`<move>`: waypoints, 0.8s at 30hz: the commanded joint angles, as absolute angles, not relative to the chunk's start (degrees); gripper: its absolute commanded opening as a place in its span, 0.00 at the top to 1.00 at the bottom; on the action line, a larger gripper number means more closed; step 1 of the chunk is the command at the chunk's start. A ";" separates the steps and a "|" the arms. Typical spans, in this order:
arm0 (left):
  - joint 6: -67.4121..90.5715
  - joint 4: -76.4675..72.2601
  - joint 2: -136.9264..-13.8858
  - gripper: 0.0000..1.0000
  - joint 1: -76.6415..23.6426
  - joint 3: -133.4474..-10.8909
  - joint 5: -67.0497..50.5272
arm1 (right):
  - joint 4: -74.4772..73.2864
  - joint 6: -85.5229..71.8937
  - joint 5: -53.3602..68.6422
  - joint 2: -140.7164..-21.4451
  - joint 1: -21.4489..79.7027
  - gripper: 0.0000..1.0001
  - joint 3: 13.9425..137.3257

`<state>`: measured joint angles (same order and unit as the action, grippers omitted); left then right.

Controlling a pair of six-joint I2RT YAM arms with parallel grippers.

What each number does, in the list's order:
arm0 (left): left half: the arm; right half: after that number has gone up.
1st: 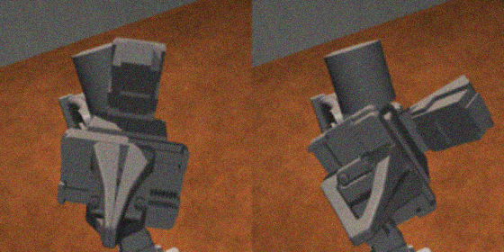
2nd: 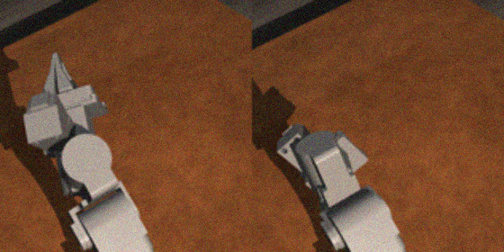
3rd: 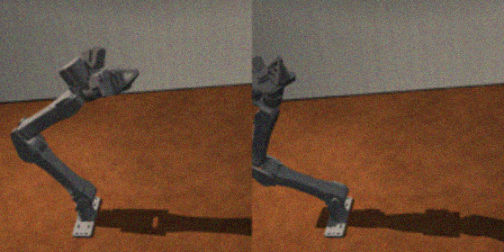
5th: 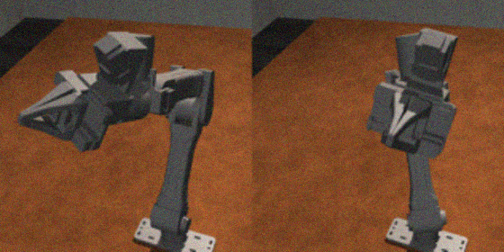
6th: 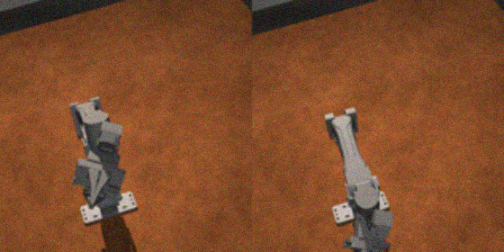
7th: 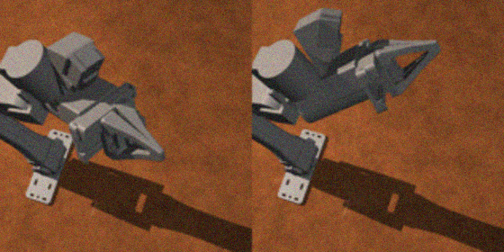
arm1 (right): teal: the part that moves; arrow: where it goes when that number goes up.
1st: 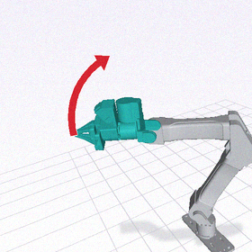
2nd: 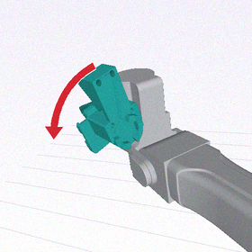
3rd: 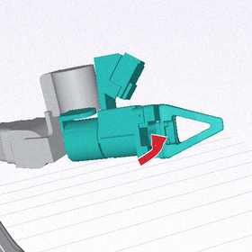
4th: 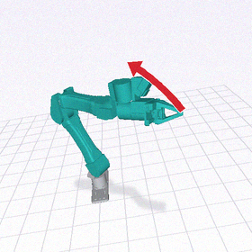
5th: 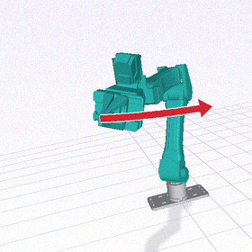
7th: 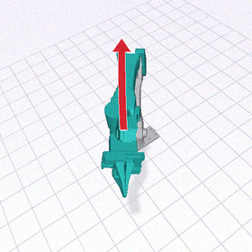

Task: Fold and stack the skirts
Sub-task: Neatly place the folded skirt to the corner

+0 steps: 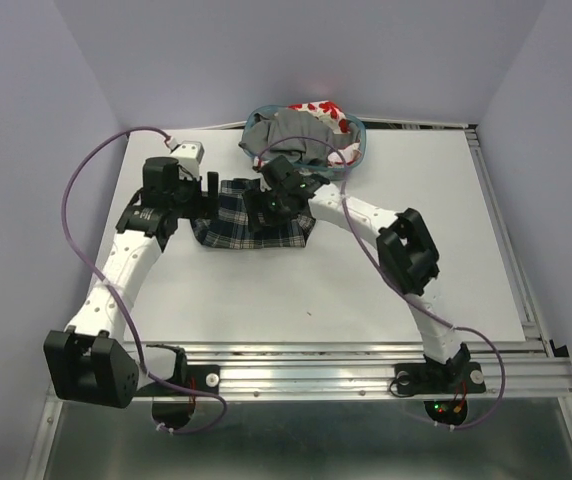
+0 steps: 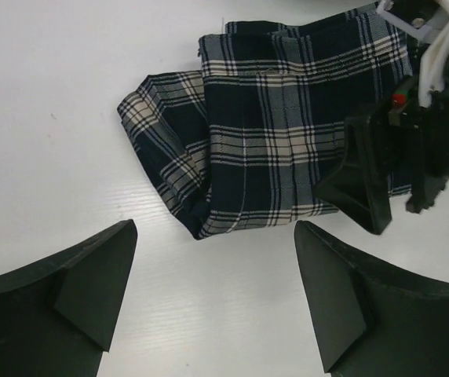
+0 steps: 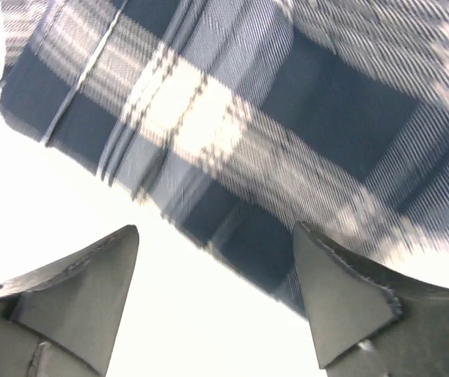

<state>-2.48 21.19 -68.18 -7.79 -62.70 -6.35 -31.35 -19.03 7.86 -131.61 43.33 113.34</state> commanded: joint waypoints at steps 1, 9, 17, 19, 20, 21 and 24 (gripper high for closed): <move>-0.36 15.39 -71.62 0.09 -12.73 -63.54 -3.87 | -31.99 -18.02 4.40 -116.22 42.80 0.14 108.21; 5.27 10.81 -84.18 0.19 -27.15 -67.93 4.39 | -31.72 -15.39 3.34 -96.52 25.43 0.08 87.30; 7.65 16.78 -108.60 0.23 -26.46 -79.36 6.85 | -32.43 -13.71 4.13 -90.97 19.08 0.08 79.28; 6.86 18.27 -111.08 0.23 -23.84 -80.33 6.33 | -32.34 -13.36 3.96 -90.70 19.07 0.08 78.75; 6.33 19.06 -112.92 0.22 -22.86 -80.94 5.98 | -32.34 -13.19 3.96 -90.79 19.07 0.08 78.49; 5.81 20.20 -113.72 0.21 -21.81 -81.21 6.24 | -32.34 -13.18 4.04 -90.79 18.38 0.08 78.49; 3.43 23.81 -114.17 0.21 -16.63 -80.07 6.77 | -32.26 -12.83 4.66 -91.67 17.85 0.08 78.40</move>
<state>5.80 15.68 -113.73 -23.18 -80.53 3.40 -33.91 -14.24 3.92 -93.03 18.50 77.84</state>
